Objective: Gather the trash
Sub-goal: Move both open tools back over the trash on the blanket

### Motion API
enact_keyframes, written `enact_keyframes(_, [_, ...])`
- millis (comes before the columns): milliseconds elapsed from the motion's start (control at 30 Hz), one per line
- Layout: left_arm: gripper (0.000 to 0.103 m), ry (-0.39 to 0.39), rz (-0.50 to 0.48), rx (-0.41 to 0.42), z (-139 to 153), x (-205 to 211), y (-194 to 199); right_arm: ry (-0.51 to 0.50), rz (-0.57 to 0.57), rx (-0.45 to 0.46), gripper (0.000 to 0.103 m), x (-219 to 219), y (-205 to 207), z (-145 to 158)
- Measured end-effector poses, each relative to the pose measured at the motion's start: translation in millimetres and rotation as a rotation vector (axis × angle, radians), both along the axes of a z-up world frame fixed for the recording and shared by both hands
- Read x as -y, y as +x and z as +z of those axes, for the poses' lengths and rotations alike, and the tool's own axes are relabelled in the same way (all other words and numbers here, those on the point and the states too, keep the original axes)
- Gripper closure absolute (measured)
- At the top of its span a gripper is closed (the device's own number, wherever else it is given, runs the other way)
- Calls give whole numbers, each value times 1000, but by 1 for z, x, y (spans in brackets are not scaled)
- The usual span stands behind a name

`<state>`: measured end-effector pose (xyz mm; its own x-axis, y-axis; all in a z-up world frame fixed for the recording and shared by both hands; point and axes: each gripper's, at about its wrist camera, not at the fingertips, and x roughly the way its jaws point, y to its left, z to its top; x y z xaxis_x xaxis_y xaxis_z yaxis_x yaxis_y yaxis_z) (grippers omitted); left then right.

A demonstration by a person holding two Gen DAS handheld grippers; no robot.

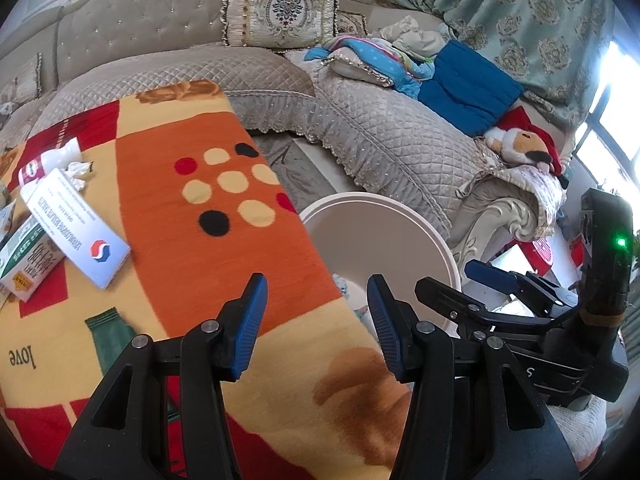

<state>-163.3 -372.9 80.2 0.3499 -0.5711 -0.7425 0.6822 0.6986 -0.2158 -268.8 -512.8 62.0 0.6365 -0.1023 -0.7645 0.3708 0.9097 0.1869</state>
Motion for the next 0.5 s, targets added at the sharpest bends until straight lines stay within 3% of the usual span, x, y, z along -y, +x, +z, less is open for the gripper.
enact_keyframes(500, [53,1,87,20,2,-53,14,-6,99,3,25,-49,23,7])
